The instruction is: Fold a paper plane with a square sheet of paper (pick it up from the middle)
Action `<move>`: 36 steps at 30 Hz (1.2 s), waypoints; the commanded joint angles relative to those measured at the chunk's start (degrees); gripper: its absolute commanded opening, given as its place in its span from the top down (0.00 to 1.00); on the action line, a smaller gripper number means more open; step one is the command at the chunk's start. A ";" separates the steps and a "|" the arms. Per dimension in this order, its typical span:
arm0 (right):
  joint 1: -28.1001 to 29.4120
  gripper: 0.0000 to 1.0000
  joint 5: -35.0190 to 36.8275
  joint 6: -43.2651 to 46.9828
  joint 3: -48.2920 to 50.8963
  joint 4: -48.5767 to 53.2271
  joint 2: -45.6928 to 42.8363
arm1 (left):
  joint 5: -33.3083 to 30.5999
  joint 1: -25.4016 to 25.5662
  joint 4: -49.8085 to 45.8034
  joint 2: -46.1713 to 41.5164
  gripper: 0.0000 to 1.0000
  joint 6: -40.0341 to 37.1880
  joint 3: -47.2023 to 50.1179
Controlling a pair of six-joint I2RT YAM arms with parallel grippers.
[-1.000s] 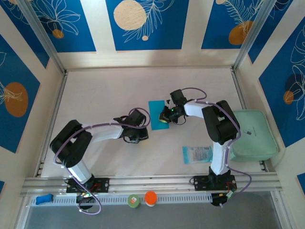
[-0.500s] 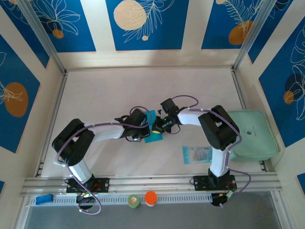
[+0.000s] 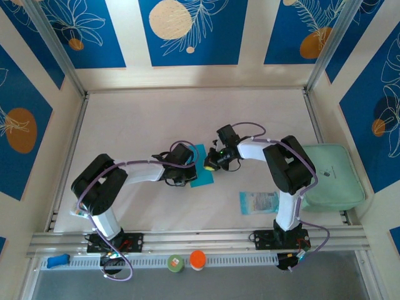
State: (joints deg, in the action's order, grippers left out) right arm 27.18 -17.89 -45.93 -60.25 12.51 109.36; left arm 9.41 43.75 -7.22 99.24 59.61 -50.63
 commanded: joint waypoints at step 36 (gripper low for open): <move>2.34 0.62 4.24 -7.65 6.99 1.13 -13.47 | -1.32 -2.69 -6.34 -3.09 0.84 -4.71 -6.25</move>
State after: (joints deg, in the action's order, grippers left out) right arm 29.26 -12.43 -52.10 -53.78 13.26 96.97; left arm 9.54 41.63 -14.04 94.41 56.47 -55.16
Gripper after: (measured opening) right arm 0.372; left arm 0.167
